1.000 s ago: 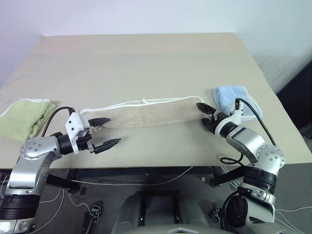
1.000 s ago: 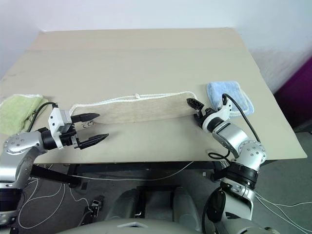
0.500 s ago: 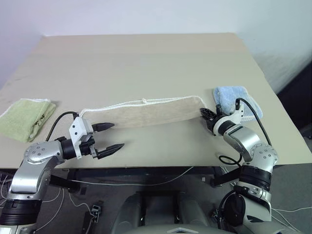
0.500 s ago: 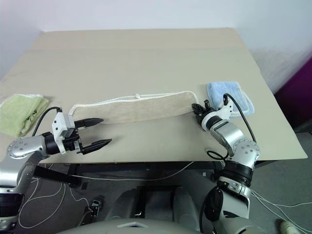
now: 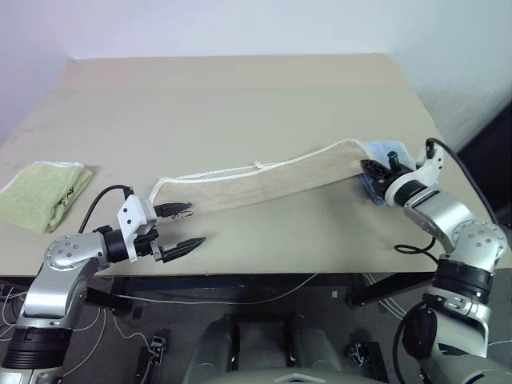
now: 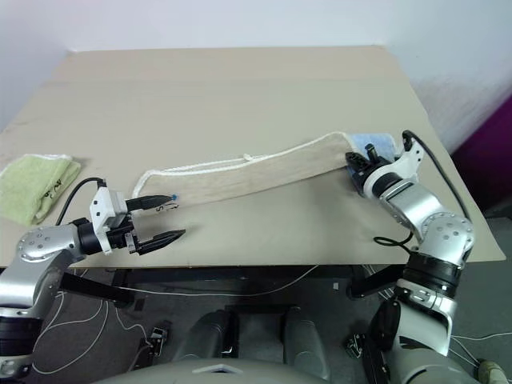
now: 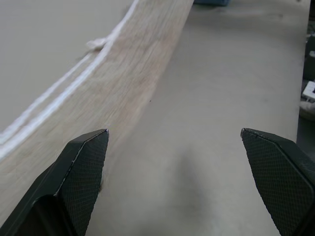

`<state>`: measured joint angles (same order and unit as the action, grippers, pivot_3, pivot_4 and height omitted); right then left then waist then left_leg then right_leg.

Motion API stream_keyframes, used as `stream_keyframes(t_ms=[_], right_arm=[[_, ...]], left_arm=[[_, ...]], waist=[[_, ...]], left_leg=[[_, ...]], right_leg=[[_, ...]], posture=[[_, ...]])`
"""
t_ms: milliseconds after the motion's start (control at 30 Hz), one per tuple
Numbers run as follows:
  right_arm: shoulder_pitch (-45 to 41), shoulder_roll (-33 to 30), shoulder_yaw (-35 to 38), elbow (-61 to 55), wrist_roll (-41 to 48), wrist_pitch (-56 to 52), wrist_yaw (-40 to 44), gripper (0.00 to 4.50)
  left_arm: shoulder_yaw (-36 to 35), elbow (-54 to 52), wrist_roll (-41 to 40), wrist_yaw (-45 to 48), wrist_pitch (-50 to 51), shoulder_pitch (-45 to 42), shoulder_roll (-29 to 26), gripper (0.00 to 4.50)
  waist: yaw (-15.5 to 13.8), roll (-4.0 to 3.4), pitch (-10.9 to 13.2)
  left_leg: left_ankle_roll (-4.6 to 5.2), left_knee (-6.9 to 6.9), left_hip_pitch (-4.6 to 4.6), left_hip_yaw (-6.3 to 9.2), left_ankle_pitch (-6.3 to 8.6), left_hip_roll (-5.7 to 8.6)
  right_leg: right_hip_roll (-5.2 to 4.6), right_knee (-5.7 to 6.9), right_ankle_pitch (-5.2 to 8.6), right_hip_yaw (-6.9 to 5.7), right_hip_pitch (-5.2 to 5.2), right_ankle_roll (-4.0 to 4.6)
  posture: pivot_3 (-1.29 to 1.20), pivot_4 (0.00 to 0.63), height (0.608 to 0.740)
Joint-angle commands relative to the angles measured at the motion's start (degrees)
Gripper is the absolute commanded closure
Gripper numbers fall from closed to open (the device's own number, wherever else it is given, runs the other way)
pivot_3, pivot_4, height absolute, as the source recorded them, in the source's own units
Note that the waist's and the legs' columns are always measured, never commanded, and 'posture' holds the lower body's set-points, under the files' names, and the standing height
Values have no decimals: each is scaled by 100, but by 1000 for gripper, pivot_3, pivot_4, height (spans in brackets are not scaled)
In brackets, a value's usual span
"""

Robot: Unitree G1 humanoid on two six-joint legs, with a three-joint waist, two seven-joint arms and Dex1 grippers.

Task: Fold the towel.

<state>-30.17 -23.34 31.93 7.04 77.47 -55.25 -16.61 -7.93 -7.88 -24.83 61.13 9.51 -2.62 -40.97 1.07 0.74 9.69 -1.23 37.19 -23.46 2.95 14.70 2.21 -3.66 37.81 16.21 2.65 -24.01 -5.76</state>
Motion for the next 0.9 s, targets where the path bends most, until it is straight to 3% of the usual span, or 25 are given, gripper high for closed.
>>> stream_keyframes(t_ms=[33,200,400,667,900], right_arm=[[-157,-277,-390,-295,-295,-163,525,4452],[-313,-646,-1195,-683,-1002,-267,1369,4452],[-965,-1005,-2705,-1299,-2094,-229,2778,4452],[-1188,-398,-4531,-1108,-3662,323,3994,4452],[-1106,71,-4732,-715,-4365,551,4416,4452]], left_arm=[[-45,-52,19,-1,-158,-38,9,0],[-19,-60,54,-25,-188,-34,59,0],[30,-69,73,-88,-218,-52,124,0],[127,-112,128,-221,-239,-55,278,0],[69,-332,89,-381,-204,185,314,0]], waist=[[2,0,0],[3,0,0],[4,-1,1],[-11,1,1],[-13,1,1]], left_leg=[[0,0,0,0,0,0],[0,-1,0,0,0,-2],[0,-3,-1,2,0,-5],[0,-4,-3,6,0,-5],[0,-6,-5,10,1,-4]], right_leg=[[0,0,0,0,0,0],[0,-2,0,0,0,0],[-3,-7,0,-1,-2,0],[-7,-17,0,-4,0,0],[-9,-18,-1,-6,-3,1]], posture=[[0,150,740],[0,150,740],[0,150,740],[0,150,740],[0,150,740]])
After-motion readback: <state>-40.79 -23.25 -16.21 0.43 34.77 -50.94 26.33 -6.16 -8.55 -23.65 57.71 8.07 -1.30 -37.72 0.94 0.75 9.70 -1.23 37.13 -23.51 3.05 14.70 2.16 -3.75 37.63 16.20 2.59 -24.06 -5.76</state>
